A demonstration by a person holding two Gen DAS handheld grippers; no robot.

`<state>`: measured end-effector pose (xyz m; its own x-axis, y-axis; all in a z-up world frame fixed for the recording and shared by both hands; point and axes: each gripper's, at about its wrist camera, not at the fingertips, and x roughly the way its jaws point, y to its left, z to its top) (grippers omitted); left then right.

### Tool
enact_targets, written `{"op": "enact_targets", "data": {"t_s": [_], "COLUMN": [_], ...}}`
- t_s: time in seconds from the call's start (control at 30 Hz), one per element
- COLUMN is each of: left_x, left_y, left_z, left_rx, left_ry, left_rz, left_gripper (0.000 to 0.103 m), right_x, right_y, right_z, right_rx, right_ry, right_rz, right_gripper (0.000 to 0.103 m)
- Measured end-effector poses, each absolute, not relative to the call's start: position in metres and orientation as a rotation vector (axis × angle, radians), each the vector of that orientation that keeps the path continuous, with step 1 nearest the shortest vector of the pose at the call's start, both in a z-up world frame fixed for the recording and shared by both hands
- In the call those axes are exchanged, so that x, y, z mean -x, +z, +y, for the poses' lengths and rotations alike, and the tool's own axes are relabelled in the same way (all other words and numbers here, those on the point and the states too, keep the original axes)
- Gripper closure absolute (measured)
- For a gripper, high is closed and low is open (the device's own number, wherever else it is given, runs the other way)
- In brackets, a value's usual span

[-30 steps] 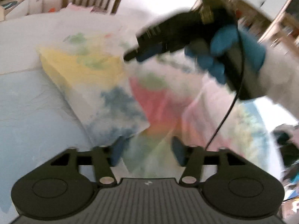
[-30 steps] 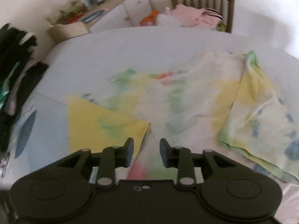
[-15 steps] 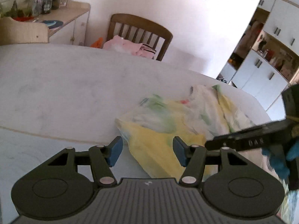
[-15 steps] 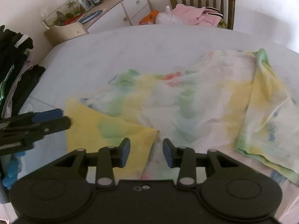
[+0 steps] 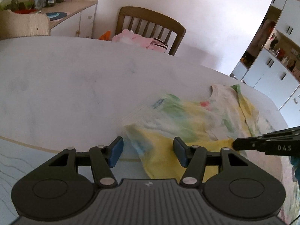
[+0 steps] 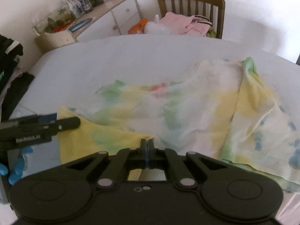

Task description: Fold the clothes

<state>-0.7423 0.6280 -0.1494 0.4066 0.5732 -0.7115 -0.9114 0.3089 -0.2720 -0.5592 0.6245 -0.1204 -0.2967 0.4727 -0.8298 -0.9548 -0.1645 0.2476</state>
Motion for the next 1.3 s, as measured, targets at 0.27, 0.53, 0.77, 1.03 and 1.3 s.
{"op": "enact_targets", "data": {"t_s": [0.27, 0.53, 0.77, 1.03, 1.3], "left_x": [0.739, 0.717, 0.717, 0.707, 0.697], "left_y": [-0.115, -0.149, -0.152, -0.15, -0.144], "left_z": [0.609, 0.611, 0.609, 0.612, 0.605], "left_rx": [0.668, 0.659, 0.6, 0.539, 0.472], "left_ry": [0.984, 0.93, 0.918, 0.907, 0.942], "left_rz": [0.502, 0.652, 0.698, 0.76, 0.807], "left_gripper": [0.046, 0.059, 0.061, 0.061, 0.061], "right_x": [0.563, 0.601, 0.616, 0.673, 0.656], "right_y": [-0.098, -0.098, -0.114, -0.131, -0.117], "right_z": [0.585, 0.533, 0.496, 0.467, 0.456], "right_rx": [0.783, 0.941, 0.928, 0.972, 0.985], "right_ry": [1.821, 1.974, 2.068, 2.13, 2.138], "right_rz": [0.88, 0.863, 1.116, 1.155, 1.085], "right_gripper": [0.0, 0.0, 0.0, 0.0, 0.0]}}
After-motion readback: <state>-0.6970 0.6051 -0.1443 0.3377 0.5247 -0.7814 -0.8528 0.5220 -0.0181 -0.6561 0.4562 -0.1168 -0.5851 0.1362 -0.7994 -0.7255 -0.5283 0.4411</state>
